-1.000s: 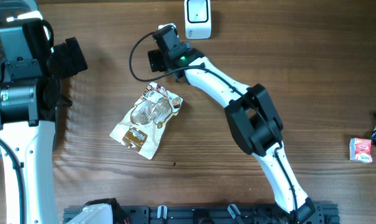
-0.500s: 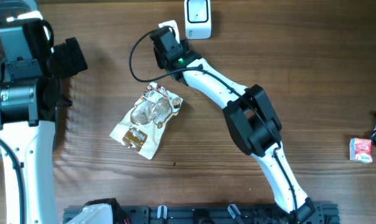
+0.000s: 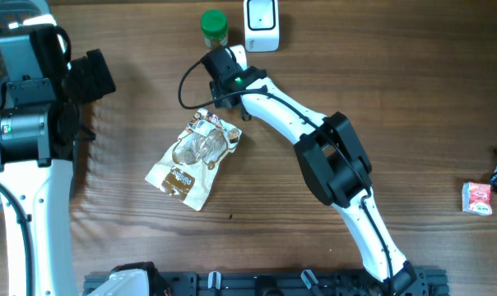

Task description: Scan the item barcode

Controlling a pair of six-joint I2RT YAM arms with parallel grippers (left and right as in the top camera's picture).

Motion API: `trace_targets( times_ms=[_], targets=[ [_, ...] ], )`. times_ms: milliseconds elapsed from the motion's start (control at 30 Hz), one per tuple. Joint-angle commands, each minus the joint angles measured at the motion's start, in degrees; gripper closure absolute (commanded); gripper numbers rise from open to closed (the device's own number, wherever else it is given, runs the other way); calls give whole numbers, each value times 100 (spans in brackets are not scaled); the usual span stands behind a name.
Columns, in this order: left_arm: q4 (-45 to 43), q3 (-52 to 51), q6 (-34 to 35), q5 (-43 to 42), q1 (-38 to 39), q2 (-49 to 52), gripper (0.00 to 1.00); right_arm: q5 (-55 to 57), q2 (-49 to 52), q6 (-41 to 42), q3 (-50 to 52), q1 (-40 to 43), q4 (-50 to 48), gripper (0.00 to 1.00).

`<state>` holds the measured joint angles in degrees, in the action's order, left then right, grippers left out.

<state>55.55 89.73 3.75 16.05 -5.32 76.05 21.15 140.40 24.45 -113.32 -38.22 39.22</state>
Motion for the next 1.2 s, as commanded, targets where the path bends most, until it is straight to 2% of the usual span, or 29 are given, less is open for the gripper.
trace_targets(
  times_ms=[0,100,200,433,533,700,800,933,1100,1167],
  targets=[
    [-15,33,-28,31,-37,-63,0,103,-378,1792,-85,0,1143,0],
    [-15,33,-28,31,-37,-63,0,343,-527,2673,-85,4,2284,0],
    [-15,35,-31,31,-37,-63,0,817,-741,3171,-83,4,3228,0],
    [-50,35,-61,39,-37,-63,0,883,-1460,3471,-63,101,4398,0],
    [-144,35,-70,48,-37,-63,0,894,-2201,3373,-63,101,4887,0],
    [-151,33,-44,-85,-37,-63,0,1027,-4103,3036,-57,72,5294,0],
    [-216,35,-26,-879,-37,-63,0,837,-5189,2933,-57,-20,5294,0],
    [-205,35,-28,-1845,-37,-59,0,647,-6052,2859,-55,-20,5294,0],
    [120,33,-33,-2107,-31,-61,0,745,-7027,2826,275,-20,5294,0],
    [243,33,-120,-2715,94,-63,0,951,-7484,3032,649,-20,5289,0]
  ],
)
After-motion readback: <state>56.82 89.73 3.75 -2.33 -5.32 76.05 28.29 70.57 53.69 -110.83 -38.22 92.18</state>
